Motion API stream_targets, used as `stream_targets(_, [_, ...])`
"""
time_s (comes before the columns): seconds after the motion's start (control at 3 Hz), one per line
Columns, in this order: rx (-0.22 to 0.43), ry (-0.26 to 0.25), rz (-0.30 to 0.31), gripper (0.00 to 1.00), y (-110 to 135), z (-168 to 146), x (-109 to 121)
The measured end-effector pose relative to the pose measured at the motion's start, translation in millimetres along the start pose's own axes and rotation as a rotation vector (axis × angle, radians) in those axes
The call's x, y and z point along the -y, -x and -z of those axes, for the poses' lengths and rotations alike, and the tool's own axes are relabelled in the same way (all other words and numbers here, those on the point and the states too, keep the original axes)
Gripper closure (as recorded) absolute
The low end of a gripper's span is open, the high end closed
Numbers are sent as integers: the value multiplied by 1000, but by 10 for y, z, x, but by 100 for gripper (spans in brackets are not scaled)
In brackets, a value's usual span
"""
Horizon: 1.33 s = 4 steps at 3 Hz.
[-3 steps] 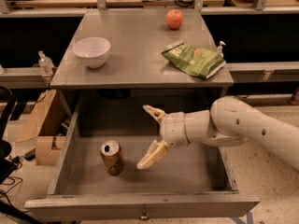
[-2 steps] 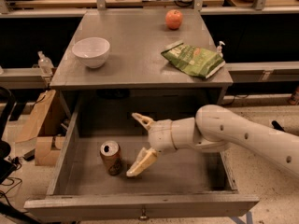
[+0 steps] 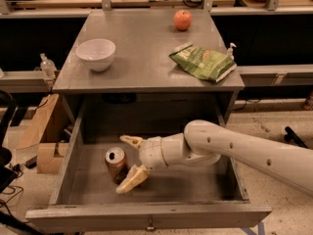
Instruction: Pick orange can from top drawer and place on counter
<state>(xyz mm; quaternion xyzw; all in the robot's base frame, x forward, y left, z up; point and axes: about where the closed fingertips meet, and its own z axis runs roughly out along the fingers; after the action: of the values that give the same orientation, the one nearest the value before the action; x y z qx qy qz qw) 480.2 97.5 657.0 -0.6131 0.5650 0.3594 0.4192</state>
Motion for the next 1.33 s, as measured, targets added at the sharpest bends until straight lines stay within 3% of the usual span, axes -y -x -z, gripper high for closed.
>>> stream_targets(0.33, [43,48,-65,33,-101,-223,-11])
stream_targets(0.67, [132,95,-124,56,-60,-352,-6])
stream_targets(1.0, [205,98,-152,79,178,-264,15])
stream_targets(1.33, [236,41,-129,99,617,134,51])
